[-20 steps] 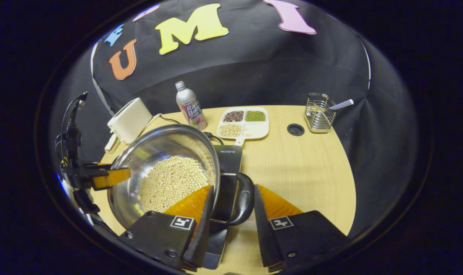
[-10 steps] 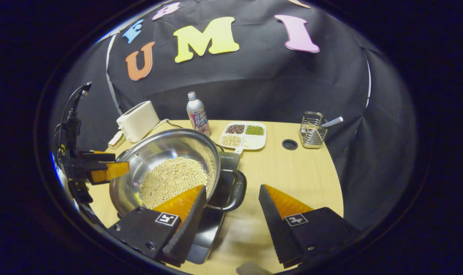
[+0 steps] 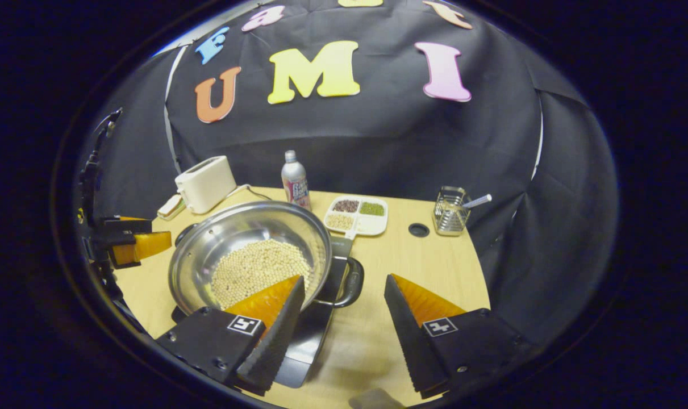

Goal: First push the handle of the pot to place it horizontally, then grasp the pot with both hands and set it on the induction cooktop.

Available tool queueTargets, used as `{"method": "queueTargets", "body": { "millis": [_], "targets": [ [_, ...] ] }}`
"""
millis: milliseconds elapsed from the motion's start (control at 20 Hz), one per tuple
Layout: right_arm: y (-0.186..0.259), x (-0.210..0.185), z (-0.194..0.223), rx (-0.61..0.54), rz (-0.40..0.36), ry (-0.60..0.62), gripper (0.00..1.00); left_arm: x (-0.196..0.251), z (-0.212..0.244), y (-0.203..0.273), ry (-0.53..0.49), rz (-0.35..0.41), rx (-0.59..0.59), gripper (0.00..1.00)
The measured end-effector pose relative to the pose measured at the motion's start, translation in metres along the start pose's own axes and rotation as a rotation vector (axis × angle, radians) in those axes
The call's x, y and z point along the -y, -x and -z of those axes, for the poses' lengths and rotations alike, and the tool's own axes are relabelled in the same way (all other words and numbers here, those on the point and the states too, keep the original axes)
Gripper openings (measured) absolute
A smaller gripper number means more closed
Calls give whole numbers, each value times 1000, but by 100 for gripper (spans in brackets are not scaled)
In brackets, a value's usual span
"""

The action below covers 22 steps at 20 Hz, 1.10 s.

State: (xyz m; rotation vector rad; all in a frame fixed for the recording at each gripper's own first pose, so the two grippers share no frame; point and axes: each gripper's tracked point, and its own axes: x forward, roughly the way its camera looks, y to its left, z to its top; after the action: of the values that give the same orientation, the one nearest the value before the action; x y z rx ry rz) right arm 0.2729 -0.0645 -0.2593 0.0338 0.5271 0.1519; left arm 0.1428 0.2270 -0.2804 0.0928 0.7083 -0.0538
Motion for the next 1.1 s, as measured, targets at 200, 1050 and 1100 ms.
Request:
{"method": "queueTargets", "body": {
  "millis": [200,1050,1100],
  "targets": [
    [33,-14,-7,22,50,29,100,-13,-11,32,2,38,52,97],
    [270,-151,-128,434,50,-38,100,-116,-88,245,109,101,433,97],
    [283,-154,-133,450,51,-52,100,-125,-91,261,124,94,456,96]
  ]
}}
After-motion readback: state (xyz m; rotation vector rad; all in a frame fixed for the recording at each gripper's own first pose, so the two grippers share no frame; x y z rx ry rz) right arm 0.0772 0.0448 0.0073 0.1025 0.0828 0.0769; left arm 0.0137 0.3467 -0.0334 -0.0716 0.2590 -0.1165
